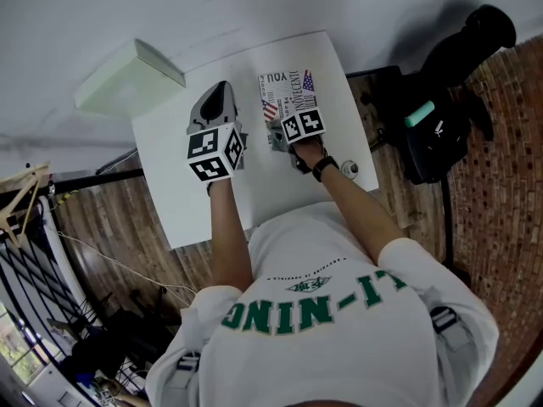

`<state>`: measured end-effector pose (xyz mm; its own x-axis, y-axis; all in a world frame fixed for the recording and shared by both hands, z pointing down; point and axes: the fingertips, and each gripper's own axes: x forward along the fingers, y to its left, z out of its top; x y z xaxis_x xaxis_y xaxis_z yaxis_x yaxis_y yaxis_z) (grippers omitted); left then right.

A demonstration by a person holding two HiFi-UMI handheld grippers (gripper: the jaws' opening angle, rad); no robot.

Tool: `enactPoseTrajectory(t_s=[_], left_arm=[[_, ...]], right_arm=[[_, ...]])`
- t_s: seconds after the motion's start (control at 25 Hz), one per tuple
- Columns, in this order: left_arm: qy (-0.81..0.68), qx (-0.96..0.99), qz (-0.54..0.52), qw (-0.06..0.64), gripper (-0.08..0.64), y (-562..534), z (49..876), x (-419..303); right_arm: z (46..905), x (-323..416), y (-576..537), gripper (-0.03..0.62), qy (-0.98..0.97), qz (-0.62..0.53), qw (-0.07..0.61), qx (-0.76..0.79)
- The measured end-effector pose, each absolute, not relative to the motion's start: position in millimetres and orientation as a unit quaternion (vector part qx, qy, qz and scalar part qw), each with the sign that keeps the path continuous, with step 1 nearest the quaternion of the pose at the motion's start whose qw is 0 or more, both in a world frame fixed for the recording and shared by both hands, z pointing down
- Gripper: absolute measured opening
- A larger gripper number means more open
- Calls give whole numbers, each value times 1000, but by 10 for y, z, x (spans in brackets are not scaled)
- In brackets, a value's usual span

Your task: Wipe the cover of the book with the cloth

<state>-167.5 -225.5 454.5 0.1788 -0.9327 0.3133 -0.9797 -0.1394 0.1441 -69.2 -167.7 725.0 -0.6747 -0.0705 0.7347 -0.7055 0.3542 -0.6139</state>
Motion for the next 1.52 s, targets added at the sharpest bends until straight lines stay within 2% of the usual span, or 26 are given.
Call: enactPoseTrajectory(t_s=[0.32, 0.52, 0.68, 0.88, 1.12, 1.32, 1.52], left_arm=[[-623, 762, 72, 161, 8, -2283, 4576, -1509], [-621, 764, 68, 161, 8, -2285, 4567, -1477], [-629, 758, 63, 162, 8, -2258, 4567, -1571], [-639, 749, 61, 163, 8, -2198, 4562, -1653], [-647, 742, 65, 164, 8, -2136, 4568, -1725], [-649, 740, 68, 163, 8, -2118, 4569, -1732], [-643, 745, 69, 165, 8, -2154, 4591, -1686]], right_arm=[[7233, 474, -1907, 32, -728, 518, 281, 351], [7226, 735, -1956, 32, -711, 526, 274, 378], [7208, 606, -1964, 32, -710, 512, 302, 376], [7017, -237, -1724, 34, -753, 519, 285, 287], [7145, -879, -1421, 34, -771, 498, 330, 219], [7242, -799, -1381, 34, -770, 490, 343, 222], [7246, -237, -1523, 32, -759, 495, 330, 264]])
